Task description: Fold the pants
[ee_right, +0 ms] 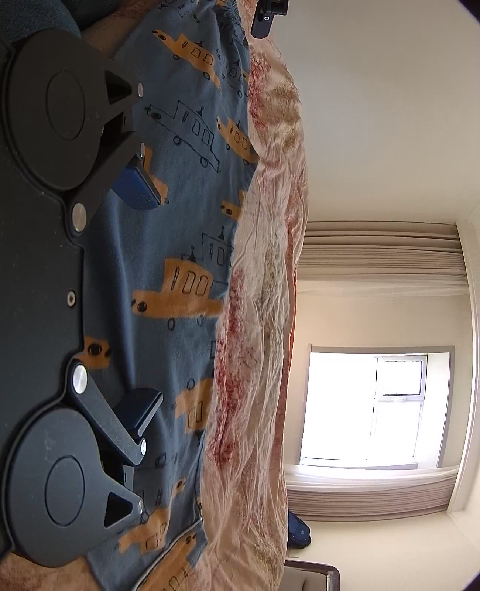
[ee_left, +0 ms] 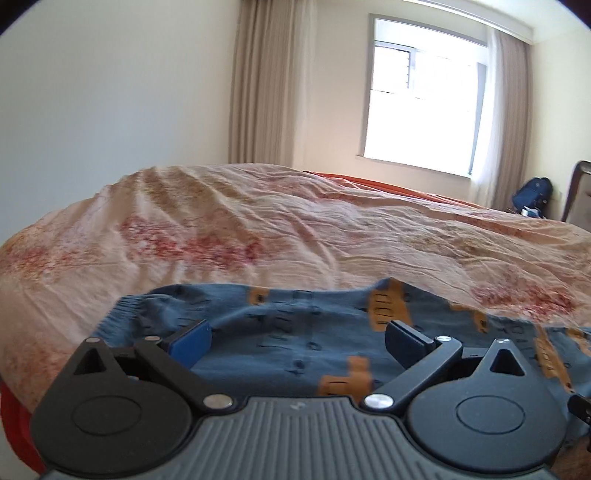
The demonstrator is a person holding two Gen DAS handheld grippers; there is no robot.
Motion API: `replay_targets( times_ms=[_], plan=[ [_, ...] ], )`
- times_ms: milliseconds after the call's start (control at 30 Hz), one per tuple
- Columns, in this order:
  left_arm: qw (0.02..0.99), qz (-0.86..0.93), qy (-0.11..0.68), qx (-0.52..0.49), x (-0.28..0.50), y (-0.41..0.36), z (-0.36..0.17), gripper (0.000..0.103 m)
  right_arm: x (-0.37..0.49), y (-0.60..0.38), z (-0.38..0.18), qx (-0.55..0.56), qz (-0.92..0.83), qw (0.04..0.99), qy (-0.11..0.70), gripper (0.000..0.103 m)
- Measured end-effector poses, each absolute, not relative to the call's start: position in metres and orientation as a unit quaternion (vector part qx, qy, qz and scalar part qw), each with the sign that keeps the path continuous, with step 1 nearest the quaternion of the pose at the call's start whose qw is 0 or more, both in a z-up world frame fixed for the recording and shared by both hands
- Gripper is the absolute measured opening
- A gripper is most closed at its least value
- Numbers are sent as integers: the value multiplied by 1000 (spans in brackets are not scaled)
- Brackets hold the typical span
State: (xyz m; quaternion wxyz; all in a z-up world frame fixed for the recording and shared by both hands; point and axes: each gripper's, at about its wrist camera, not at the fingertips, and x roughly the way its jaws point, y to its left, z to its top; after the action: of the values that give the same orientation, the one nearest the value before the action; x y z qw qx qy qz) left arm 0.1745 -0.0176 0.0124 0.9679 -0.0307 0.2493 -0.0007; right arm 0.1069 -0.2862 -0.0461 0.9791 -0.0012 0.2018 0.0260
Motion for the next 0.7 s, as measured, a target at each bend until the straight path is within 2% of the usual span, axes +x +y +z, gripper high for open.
replay_targets(
  times_ms=[233,433,567,700],
  plan=[
    [942,-143,302,7,215,-128,-8,102,99,-370,-48,-9,-51,975,217,103],
    [938,-146,310,59,228,-177,-35,102,97,-425,-34,-44,-140,966,213,103],
    [937,-139,314,69,232,-182,-34,102,73,-454,-28,49,-152,969,191,103],
    [935,-155,315,49,236,-190,-21,102,52,-453,-38,115,-123,964,208,103]
  ],
)
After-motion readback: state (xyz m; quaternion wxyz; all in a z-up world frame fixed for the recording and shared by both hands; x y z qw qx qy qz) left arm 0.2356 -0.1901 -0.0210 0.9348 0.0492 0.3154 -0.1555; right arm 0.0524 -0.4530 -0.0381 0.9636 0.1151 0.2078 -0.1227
